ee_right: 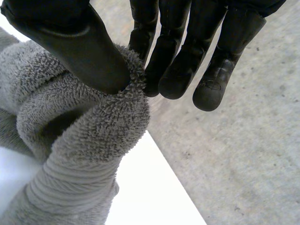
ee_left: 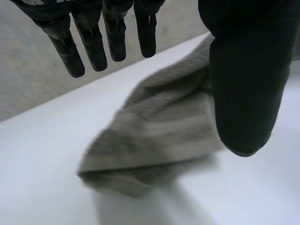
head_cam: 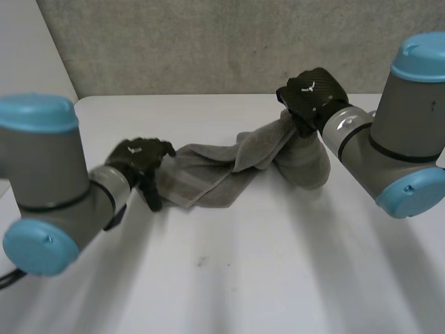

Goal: Fold the towel.

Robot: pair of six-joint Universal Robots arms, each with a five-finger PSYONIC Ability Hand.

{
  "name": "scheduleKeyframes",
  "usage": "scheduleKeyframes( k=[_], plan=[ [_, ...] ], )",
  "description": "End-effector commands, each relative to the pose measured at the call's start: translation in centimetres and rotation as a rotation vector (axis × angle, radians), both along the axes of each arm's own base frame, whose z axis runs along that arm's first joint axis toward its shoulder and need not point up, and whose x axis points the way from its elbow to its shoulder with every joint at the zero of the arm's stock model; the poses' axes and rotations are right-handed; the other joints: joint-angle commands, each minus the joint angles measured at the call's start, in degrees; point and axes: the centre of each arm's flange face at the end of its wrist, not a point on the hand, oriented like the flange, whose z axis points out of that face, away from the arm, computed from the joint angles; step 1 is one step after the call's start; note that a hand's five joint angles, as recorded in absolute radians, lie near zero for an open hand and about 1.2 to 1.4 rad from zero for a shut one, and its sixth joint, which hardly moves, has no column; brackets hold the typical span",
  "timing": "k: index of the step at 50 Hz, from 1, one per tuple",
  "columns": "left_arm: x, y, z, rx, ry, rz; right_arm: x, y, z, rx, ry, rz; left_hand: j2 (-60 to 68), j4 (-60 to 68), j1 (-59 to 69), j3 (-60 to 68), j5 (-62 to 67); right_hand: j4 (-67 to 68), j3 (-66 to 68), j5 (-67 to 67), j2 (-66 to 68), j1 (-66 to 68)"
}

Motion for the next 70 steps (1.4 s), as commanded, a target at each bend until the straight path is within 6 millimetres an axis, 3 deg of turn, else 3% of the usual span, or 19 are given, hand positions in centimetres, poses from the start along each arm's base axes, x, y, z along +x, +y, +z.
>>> scheduleKeyframes(
  k=[1, 6, 14, 20, 28, 37, 45, 47, 56, 60, 62, 63, 65, 66, 68, 69, 70],
  plan=[
    [-1.4, 2.7, -1.7, -0.004, 0.01, -0.07, -0.2, 0.4, -1.5, 0.031, 0.021, 0.0, 1.98, 1.85, 1.72, 1.97, 2.27, 3.17, 3.24, 3.04, 3.48, 3.01],
    [-1.9, 2.7, -2.2, -0.029, 0.015, -0.085, -0.4, 0.7, -2.6, 0.049, 0.03, 0.002, 1.82, 1.68, 1.55, 1.81, 2.11, 3.17, 3.24, 3.04, 3.48, 3.01],
    [-2.9, 1.0, -4.6, -0.03, 0.013, -0.086, -1.1, 1.4, -4.2, 0.053, 0.031, -0.003, 4.34, 4.21, 4.08, 4.33, 4.63, 3.17, 3.24, 3.04, 3.48, 3.01],
    [-4.0, -0.7, -7.4, -0.049, -0.087, -0.121, -1.5, 1.4, -4.4, 0.058, 0.032, -0.009, 8.2, 8.07, 7.94, 8.19, 8.49, 3.17, 3.24, 3.04, 3.48, 3.01],
    [-4.6, -1.8, -8.6, -0.076, -0.128, -0.14, -1.9, 1.3, -4.7, 0.064, 0.034, -0.015, 18.27, 18.14, 18.01, 18.26, 18.56, 3.17, 3.24, 3.04, 3.48, 3.01],
    [-5.0, -2.3, -9.0, -0.097, -0.118, -0.138, -2.0, 1.1, -5.0, 0.055, 0.031, -0.018, 29.23, 29.1, 28.97, 29.22, 29.52, 3.17, 3.24, 3.04, 3.48, 3.01],
    [-5.3, -2.7, -8.2, -0.123, -0.101, -0.137, -2.1, 0.9, -5.2, 0.054, 0.037, -0.023, 48.75, 48.61, 48.49, 48.74, 49.04, 3.17, 3.24, 3.04, 3.48, 3.01],
    [-5.4, -2.7, -7.8, -0.132, -0.097, -0.138, -2.1, 0.9, -5.3, 0.047, 0.054, -0.023, 59.96, 59.83, 59.7, 59.95, 60.25, 3.17, 3.24, 3.04, 3.48, 3.01],
    [-5.5, -3.0, -7.5, -0.144, -0.091, -0.135, -2.1, 0.8, -5.3, 0.038, 0.067, -0.021, 61.84, 61.71, 61.58, 61.84, 62.14, 3.17, 3.24, 3.04, 3.48, 3.01],
    [-4.9, -3.5, -5.6, -0.172, -0.075, -0.115, -2.6, 0.4, -4.0, 0.022, 0.059, -0.041, 61.84, 61.71, 61.58, 61.84, 62.14, 3.17, 3.24, 3.04, 3.48, 3.01],
    [-3.6, -3.8, -2.1, -0.232, -0.046, -0.081, -3.6, 0.3, -1.9, -0.004, 0.056, -0.065, 61.84, 61.71, 61.58, 61.84, 62.14, 3.17, 3.24, 3.04, 3.48, 3.01],
    [-3.6, -3.8, -2.1, -0.232, -0.046, -0.081, -3.6, 0.3, -1.9, -0.004, 0.056, -0.066, 61.84, 61.71, 61.58, 61.84, 62.14, 3.17, 3.24, 3.04, 3.48, 3.01],
    [-1.9, -3.5, 1.8, -0.303, -0.018, -0.047, -4.9, 0.6, 0.8, -0.016, 0.062, -0.094, 61.84, 61.71, 61.58, 61.84, 62.14, 3.17, 3.24, 3.04, 3.48, 3.01],
    [-1.9, -3.5, 1.8, -0.303, -0.018, -0.046, -4.9, 0.7, 0.8, -0.016, 0.062, -0.094, 61.84, 61.71, 61.58, 61.84, 62.14, 3.17, 3.24, 3.04, 3.48, 3.01],
    [-0.4, -2.8, 5.9, -0.384, 0.016, -0.012, -6.2, 0.9, 3.3, -0.024, 0.047, -0.127, 61.84, 61.71, 61.58, 61.84, 62.14, 3.17, 3.24, 3.04, 3.48, 3.01],
    [-0.3, -2.8, 5.9, -0.384, 0.016, -0.012, -6.2, 0.9, 3.3, -0.024, 0.047, -0.127, 61.84, 61.71, 61.58, 61.84, 62.14, 3.17, 3.24, 3.04, 3.48, 3.01],
    [0.2, -2.1, 7.7, -0.418, 0.03, -0.003, -6.6, 1.2, 4.4, -0.031, 0.043, -0.135, 61.84, 61.71, 61.58, 61.84, 62.14, 3.17, 3.24, 3.04, 3.48, 3.01]
  ],
)
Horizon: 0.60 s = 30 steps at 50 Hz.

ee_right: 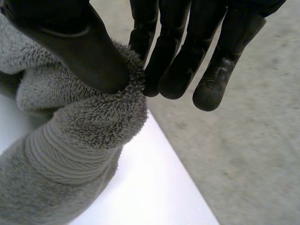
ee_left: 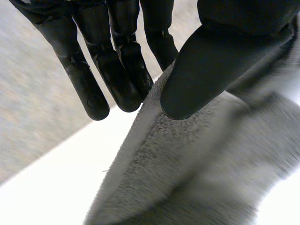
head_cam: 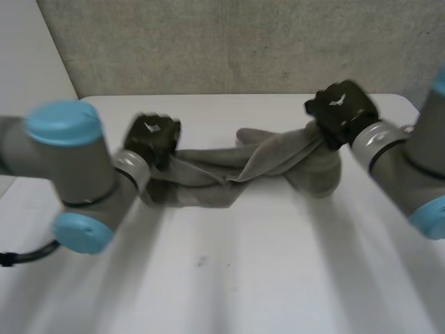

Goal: Fold the towel.

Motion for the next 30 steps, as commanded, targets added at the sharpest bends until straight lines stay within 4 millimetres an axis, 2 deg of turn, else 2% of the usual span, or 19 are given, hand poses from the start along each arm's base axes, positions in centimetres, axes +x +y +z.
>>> scheduleKeyframes(
  k=[1, 3, 4, 6, 7, 9, 14, 19, 20, 21, 22, 23, 24, 25, 26, 27, 29, 30],
  plan=[
    [3.3, 1.6, 8.4, -0.159, 0.079, 0.054, -2.6, 0.9, 5.5, -0.03, -0.014, -0.06, 10.29, 10.26, 12.09, 10.35, 11.15, 3.17, 3.24, 3.05, 3.48, 3.01],
    [4.2, 3.3, 11.8, -0.208, 0.104, 0.057, -3.2, 2.0, 7.5, -0.04, -0.012, -0.066, 10.29, 10.26, 12.09, 10.35, 11.15, 3.17, 3.24, 3.05, 3.48, 3.01],
    [4.2, 3.3, 11.8, -0.208, 0.105, 0.057, -3.2, 2.0, 7.5, -0.04, -0.012, -0.066, 10.29, 10.26, 12.09, 10.35, 11.15, 3.17, 3.24, 3.05, 3.48, 3.01],
    [5.5, 5.3, 15.3, -0.265, 0.129, 0.066, -3.9, 3.9, 10.6, -0.07, -0.026, -0.069, 10.29, 10.26, 12.09, 10.35, 11.15, 3.17, 3.24, 3.05, 3.48, 3.01],
    [5.5, 5.3, 15.3, -0.265, 0.129, 0.066, -3.9, 3.9, 10.6, -0.07, -0.026, -0.069, 10.29, 10.26, 12.09, 10.35, 11.15, 3.17, 3.24, 3.05, 3.48, 3.01],
    [6.8, 6.9, 17.9, -0.323, 0.152, 0.081, -4.9, 5.5, 13.1, -0.098, -0.035, -0.081, 10.29, 10.26, 12.09, 10.35, 11.15, 3.17, 3.24, 3.05, 3.48, 3.01],
    [7.6, 8.0, 19.3, -0.341, 0.158, 0.093, -5.8, 6.5, 14.6, -0.084, -0.027, -0.08, 10.29, 10.26, 12.09, 10.35, 11.15, 3.17, 3.24, 3.05, 3.48, 3.01],
    [8.3, 7.4, 18.7, -0.307, 0.137, 0.122, -5.9, 6.6, 14.0, -0.014, -0.001, -0.032, 10.29, 10.26, 12.09, 10.35, 11.15, 3.17, 3.24, 3.05, 3.48, 3.01],
    [8.5, 6.9, 18.2, -0.289, 0.126, 0.136, -5.9, 6.3, 13.2, 0.02, 0.015, -0.021, 10.29, 10.26, 12.09, 10.35, 11.15, 3.17, 3.24, 3.05, 3.48, 3.01],
    [8.5, 5.6, 16.8, -0.245, 0.105, 0.15, -5.9, 6.3, 13.2, 0.021, 0.015, -0.021, 10.29, 10.26, 12.09, 10.35, 11.15, 3.17, 3.24, 3.05, 3.48, 3.01],
    [8.5, 5.6, 16.8, -0.244, 0.105, 0.15, -5.8, 5.1, 11.5, 0.076, 0.044, -0.015, 10.29, 10.26, 12.09, 10.35, 11.15, 3.17, 3.24, 3.05, 3.48, 3.01],
    [8.2, 4.1, 15.0, -0.189, 0.082, 0.158, -5.8, 5.1, 11.5, 0.076, 0.044, -0.015, 10.29, 10.26, 12.09, 10.35, 11.15, 3.17, 3.24, 3.05, 3.48, 3.01],
    [7.8, 2.8, 13.4, -0.145, 0.061, 0.16, -5.4, 4.0, 9.5, 0.138, 0.08, -0.007, 10.29, 10.26, 12.09, 10.35, 11.15, 3.17, 3.24, 3.05, 3.48, 3.01],
    [7.8, 2.8, 13.4, -0.144, 0.061, 0.16, -5.1, 3.0, 7.9, 0.177, 0.111, -0.001, 10.29, 10.26, 12.09, 10.35, 11.15, 3.17, 3.24, 3.05, 3.48, 3.01],
    [7.3, 1.8, 12.2, -0.113, 0.048, 0.156, -5.0, 3.0, 7.9, 0.177, 0.111, -0.001, 10.29, 10.26, 12.09, 10.35, 11.15, 3.17, 3.24, 3.05, 3.48, 3.01],
    [7.3, 1.8, 12.2, -0.113, 0.048, 0.156, -4.9, 2.2, 6.8, 0.199, 0.14, 0.0, 10.29, 10.26, 12.09, 10.35, 11.15, 3.17, 3.24, 3.05, 3.48, 3.01],
    [6.2, -0.6, 10.0, -0.069, 0.027, 0.148, -4.6, 1.5, 6.0, 0.209, 0.151, 0.012, 10.29, 10.26, 12.09, 10.35, 11.15, 3.17, 3.24, 3.05, 3.48, 3.01],
    [6.2, -0.6, 10.0, -0.068, 0.027, 0.148, -4.2, 0.7, 5.2, 0.223, 0.146, 0.016, 10.29, 10.26, 12.09, 10.35, 11.15, 3.17, 3.24, 3.05, 3.48, 3.01]
  ],
)
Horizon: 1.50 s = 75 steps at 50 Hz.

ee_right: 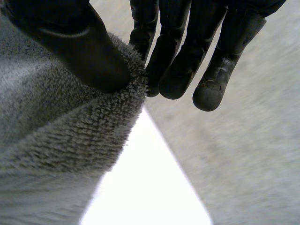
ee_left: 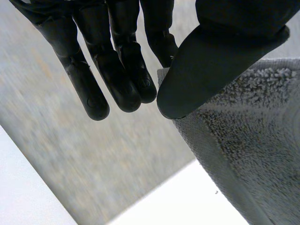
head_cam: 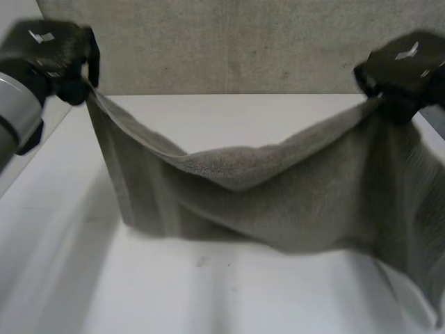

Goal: Fold the towel.

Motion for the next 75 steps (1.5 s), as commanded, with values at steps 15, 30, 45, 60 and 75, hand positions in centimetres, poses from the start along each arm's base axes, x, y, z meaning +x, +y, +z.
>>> scheduleKeyframes(
  k=[15, 30, 45, 60, 75],
  plan=[
    [-4.2, -12.9, 6.2, -0.305, 0.248, -0.02, 5.7, -11.1, 1.3, -0.272, -0.317, 0.036, 10.25, 10.23, 11.29, 10.31, 10.83, 3.17, 3.24, 3.04, 3.49, 3.01],
    [-1.6, -12.0, 3.7, -0.078, 0.311, 0.014, 4.8, -8.8, -1.0, -0.221, -0.22, 0.078, 10.25, 10.23, 11.29, 10.31, 10.83, 3.17, 3.24, 3.04, 3.49, 3.01],
    [1.2, -9.9, -14.9, 0.313, 0.184, 0.12, 4.1, -4.4, -19.9, 0.149, 0.199, 0.202, 10.25, 10.23, 11.29, 10.31, 10.83, 3.17, 3.24, 3.04, 3.49, 3.01],
    [1.9, -7.5, -15.5, 0.355, 0.18, 0.076, 2.5, 0.4, -18.6, 0.274, 0.238, 0.224, 10.25, 10.23, 11.29, 10.31, 10.83, -31.34, -31.27, -31.47, -31.02, -31.5],
    [2.1, -6.9, -15.4, 0.358, 0.18, 0.075, 1.2, -7.2, -11.4, 0.197, -0.2, 0.003, 10.25, 10.23, 11.29, 10.31, 10.83, -66.83, -66.76, -66.96, -66.51, -66.99]
  ],
)
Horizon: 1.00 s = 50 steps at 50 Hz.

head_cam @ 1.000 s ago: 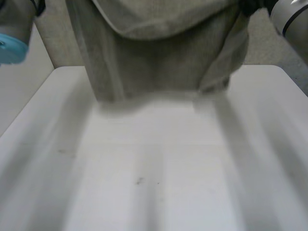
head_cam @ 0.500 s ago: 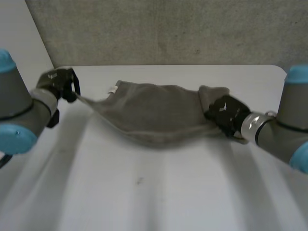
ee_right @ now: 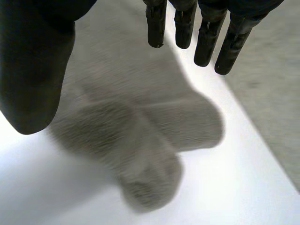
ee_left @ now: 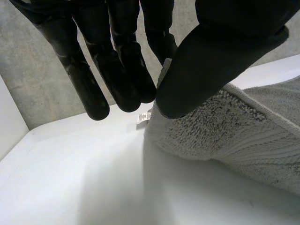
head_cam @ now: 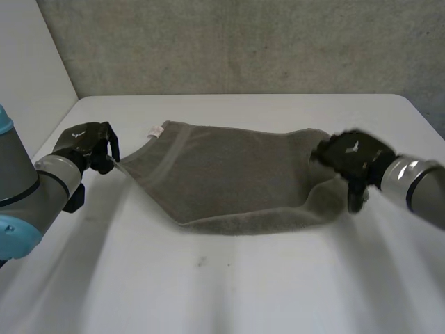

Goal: Fold the towel.

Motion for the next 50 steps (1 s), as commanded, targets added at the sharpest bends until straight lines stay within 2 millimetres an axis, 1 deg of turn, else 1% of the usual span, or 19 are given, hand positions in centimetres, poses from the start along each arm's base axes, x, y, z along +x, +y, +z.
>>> scheduleKeyframes(
  k=[1, 3, 5, 7, 9, 12, 14, 15, 17, 18, 20, 23, 29, 31, 41, 43, 47, 48, 50],
  plan=[
    [0.1, 0.1, -0.1, 0.005, -0.001, 0.003, 0.2, -4.5, 3.1, 0.008, -0.272, -0.113, 10.18, 10.21, 11.28, 10.25, 10.66, -5.04, -4.27, -3.55, -4.72, -3.67],
    [0.2, 0.1, -0.4, 0.013, -0.003, 0.006, 0.5, -5.6, 3.0, 0.053, -0.272, -0.121, 10.18, 10.21, 11.28, 10.25, 10.66, -2.48, -1.71, -0.99, -2.16, -1.11],
    [0.3, 0.2, -0.5, 0.016, -0.003, 0.008, 0.6, -6.0, 2.8, 0.082, -0.263, -0.118, 10.18, 10.21, 11.28, 10.25, 10.66, -0.6, 0.17, 0.89, -0.28, 0.77],
    [0.3, 0.2, -0.5, 0.017, -0.004, 0.009, 0.7, -6.5, 2.3, 0.116, -0.255, -0.118, 10.18, 10.21, 11.28, 10.25, 10.66, -0.25, 0.52, 1.25, 0.08, 1.12],
    [0.5, 0.0, -0.5, 0.011, -0.002, 0.014, 0.9, -7.6, 1.5, 0.161, -0.241, -0.125, 10.18, 10.21, 11.28, 10.25, 10.66, 4.6, 5.38, 6.1, 4.93, 5.98],
    [0.5, 0.0, -0.5, 0.008, -0.002, 0.014, 1.0, -8.0, 1.1, 0.177, -0.237, -0.127, 10.18, 10.21, 11.28, 10.25, 10.66, 7.49, 8.26, 8.98, 7.81, 8.86],
    [0.5, 0.0, -0.5, 0.007, -0.001, 0.014, 1.1, -8.7, 0.0, 0.21, -0.216, -0.127, 10.18, 10.21, 11.28, 10.25, 10.66, 8.66, 9.44, 10.16, 8.99, 10.04],
    [0.5, 0.0, -0.4, 0.007, -0.001, 0.014, 1.1, -8.7, 0.0, 0.21, -0.216, -0.127, 10.18, 10.21, 11.28, 10.25, 10.66, 8.67, 9.44, 10.16, 8.99, 10.04],
    [0.5, -0.1, -0.4, 0.004, -0.001, 0.015, 1.2, -9.1, -1.1, 0.236, -0.171, -0.116, 10.18, 10.21, 11.28, 10.25, 10.66, 8.5, 9.27, 9.99, 8.82, 9.87],
    [0.5, -0.1, -0.4, 0.004, -0.001, 0.015, 1.2, -9.1, -1.1, 0.236, -0.171, -0.116, 10.18, 10.21, 11.28, 10.25, 10.66, 8.5, 9.27, 9.99, 8.82, 9.87],
    [0.8, -0.4, -0.2, -0.001, 0.0, 0.024, 1.1, -9.1, -2.1, 0.26, -0.125, -0.103, 10.18, 10.21, 11.28, 10.25, 10.66, 8.0, 8.77, 9.49, 8.32, 9.37],
    [1.1, -0.6, -0.2, -0.004, -0.001, 0.032, 0.9, -8.9, -2.8, 0.285, -0.09, -0.092, 10.18, 10.21, 11.28, 10.25, 10.66, 7.83, 8.6, 9.32, 8.15, 9.2],
    [1.4, -0.8, 0.0, -0.009, 0.0, 0.041, 0.8, -8.4, -3.5, 0.32, -0.053, -0.077, 10.18, 10.21, 11.28, 10.25, 10.66, 7.66, 8.43, 9.15, 7.98, 9.03],
    [1.6, -1.0, 0.0, -0.01, 0.0, 0.047, 0.8, -8.2, -4.0, 0.337, -0.029, -0.065, 10.18, 10.21, 11.28, 10.25, 10.66, 7.49, 8.26, 8.99, 7.82, 8.86],
    [1.6, -1.0, -0.1, -0.007, 0.0, 0.047, 0.7, -8.1, -4.7, 0.351, -0.004, -0.053, 10.18, 10.21, 11.28, 10.25, 10.66, 9.0, 9.77, 10.49, 9.32, 10.37],
    [1.6, -1.0, -0.1, -0.006, 0.0, 0.047, 0.7, -8.1, -4.9, 0.356, -0.002, -0.052, 10.18, 10.21, 11.28, 10.25, 10.66, 11.36, 12.13, 12.85, 11.68, 12.73],
    [1.6, -1.0, -0.1, -0.006, 0.0, 0.047, 0.7, -8.1, -5.1, 0.356, 0.005, -0.05, 10.18, 10.21, 11.28, 10.25, 10.66, 21.75, 22.52, 23.24, 22.07, 23.12],
    [1.6, -1.0, -0.1, -0.006, 0.0, 0.047, 0.7, -8.1, -5.1, 0.356, 0.005, -0.05, 10.18, 10.21, 11.28, 10.25, 10.66, 21.79, 22.56, 23.28, 22.11, 23.16],
    [1.6, -1.0, -0.2, -0.006, 0.0, 0.047, 0.7, -8.1, -5.0, 0.353, 0.005, -0.049, 10.18, 10.21, 11.28, 10.25, 10.66, 30.66, 31.43, 32.16, 30.99, 32.03]
  ],
)
